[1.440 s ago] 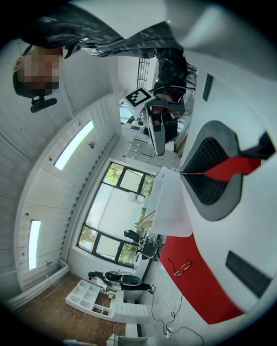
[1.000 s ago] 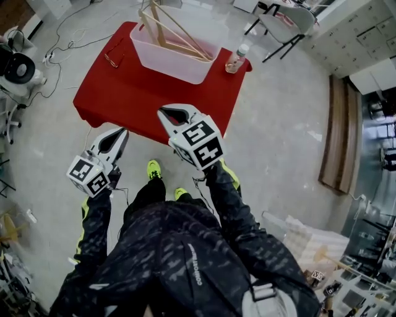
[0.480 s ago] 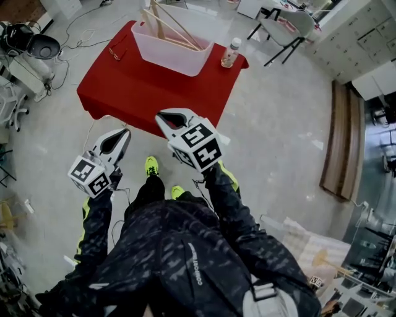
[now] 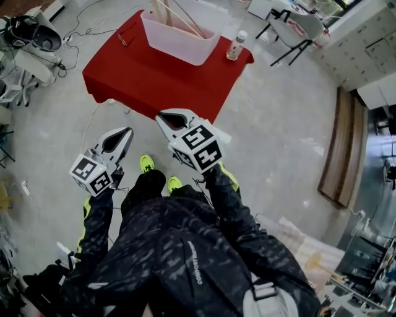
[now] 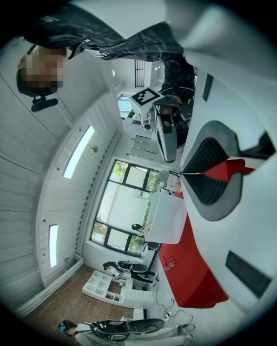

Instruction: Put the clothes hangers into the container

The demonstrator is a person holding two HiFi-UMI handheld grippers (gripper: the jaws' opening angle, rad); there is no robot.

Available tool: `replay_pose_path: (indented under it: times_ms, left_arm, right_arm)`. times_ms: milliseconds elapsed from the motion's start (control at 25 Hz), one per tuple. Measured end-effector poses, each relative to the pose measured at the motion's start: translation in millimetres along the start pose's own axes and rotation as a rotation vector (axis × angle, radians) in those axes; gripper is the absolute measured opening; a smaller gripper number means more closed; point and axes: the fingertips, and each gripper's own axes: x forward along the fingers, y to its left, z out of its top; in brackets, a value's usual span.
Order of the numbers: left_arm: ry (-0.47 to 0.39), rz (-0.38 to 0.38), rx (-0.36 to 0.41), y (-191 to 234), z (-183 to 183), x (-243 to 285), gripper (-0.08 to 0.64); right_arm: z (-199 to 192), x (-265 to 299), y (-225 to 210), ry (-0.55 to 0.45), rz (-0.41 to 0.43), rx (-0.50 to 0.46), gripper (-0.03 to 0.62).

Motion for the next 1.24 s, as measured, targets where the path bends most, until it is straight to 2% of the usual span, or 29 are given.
replay_pose_path:
  times_ms: [480,680,1240]
  left_arm:
    - [-0.01,0.0,0.018,-10.0,5.9,-10.9,0.012]
    - [0.003,0.003,0.011,-12.9,-2.2,-16.9,0.012]
    - [-0.003,-0.001,0.032,-18.9,2.6,-19.0,0.012]
  right_arm:
    - [4.3,-1.1,21.8,-0.011,-0.007,-0.039,0.015]
    - [-1.9,5.8,32.9,-0.016,0.01,-0.023,0.015]
    - [-1.6,3.2,35.7,-0.02,0.011,-0.035,0.015]
